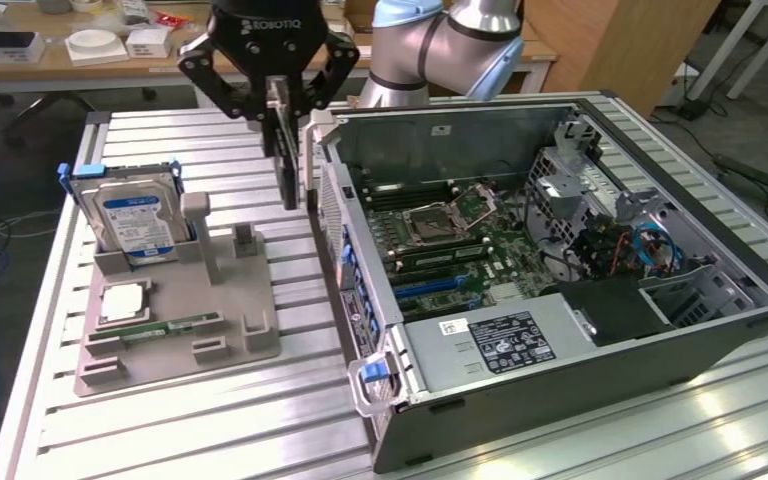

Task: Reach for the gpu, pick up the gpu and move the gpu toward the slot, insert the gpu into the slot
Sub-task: 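Pick up the gpu and move the gpu toward the slot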

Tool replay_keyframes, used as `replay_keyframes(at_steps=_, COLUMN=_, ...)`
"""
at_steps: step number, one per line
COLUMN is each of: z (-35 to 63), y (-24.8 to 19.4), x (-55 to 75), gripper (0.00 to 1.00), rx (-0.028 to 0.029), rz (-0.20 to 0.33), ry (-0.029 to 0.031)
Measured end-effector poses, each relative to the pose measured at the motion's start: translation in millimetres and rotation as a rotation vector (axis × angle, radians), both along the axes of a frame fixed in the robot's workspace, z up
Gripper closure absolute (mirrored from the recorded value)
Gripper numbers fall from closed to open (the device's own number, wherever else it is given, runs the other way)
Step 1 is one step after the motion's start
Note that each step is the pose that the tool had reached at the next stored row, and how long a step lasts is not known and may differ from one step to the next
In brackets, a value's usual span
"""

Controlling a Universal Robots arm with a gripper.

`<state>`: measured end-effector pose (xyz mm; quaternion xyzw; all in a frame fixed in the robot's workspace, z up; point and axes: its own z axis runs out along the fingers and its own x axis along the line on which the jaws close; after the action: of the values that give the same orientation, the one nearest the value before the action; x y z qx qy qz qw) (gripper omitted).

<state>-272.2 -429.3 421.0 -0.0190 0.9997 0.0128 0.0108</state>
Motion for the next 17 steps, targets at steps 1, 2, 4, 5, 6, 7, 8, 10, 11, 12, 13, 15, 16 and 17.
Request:
replay_keyframes(at_steps=1, z=-0.1, y=0.0, x=3.1, gripper=0.73, rx=0.0, rz=0.0, ry=-0.0001)
replay_keyframes(at_steps=2, z=-0.2, y=0.0, x=6.9, gripper=0.73, rx=0.0, rz=0.0, ry=0.0)
replay_keyframes(at_steps=4, z=-0.2, y=0.0, x=12.9, gripper=0.73, rx=0.0, rz=-0.001, ry=0.0001)
replay_keyframes(at_steps=5, z=-0.3, y=0.0, x=15.0, gripper=0.73, rx=0.0, rz=-0.002, ry=0.0)
replay_keyframes(at_steps=6, z=-0.4, y=0.0, x=16.4, gripper=0.73, rx=0.0, rz=-0.004, ry=0.0)
replay_keyframes(at_steps=7, z=-0.5, y=0.0, x=17.5, gripper=0.73, rx=0.0, rz=-0.007, ry=0.0)
replay_keyframes(at_steps=8, z=-0.5, y=0.0, x=18.5, gripper=0.73, rx=0.0, rz=-0.01, ry=-0.0001)
replay_keyframes(at_steps=10, z=-0.5, y=0.0, x=20.4, gripper=0.73, rx=0.0, rz=-0.018, ry=0.0)
replay_keyframes(at_steps=11, z=-0.5, y=0.1, x=22.0, gripper=0.73, rx=0.0, rz=-0.02, ry=0.0)
replay_keyframes(at_steps=12, z=-0.5, y=0.1, x=23.6, gripper=0.73, rx=0.0, rz=-0.022, ry=0.0001)
replay_keyframes(at_steps=13, z=-0.5, y=0.1, x=25.2, gripper=0.73, rx=-0.0001, rz=-0.024, ry=0.0)
replay_keyframes(at_steps=15, z=-0.5, y=0.1, x=29.8, gripper=0.73, rx=0.0, rz=-0.026, ry=0.0001)
replay_keyframes(at_steps=16, z=-0.5, y=0.1, x=32.6, gripper=0.73, rx=0.0, rz=-0.026, ry=0.0)
replay_keyframes(at_steps=17, z=-0.5, y=0.1, x=35.6, gripper=0.73, rx=0.0, rz=-0.026, ry=0.0001)
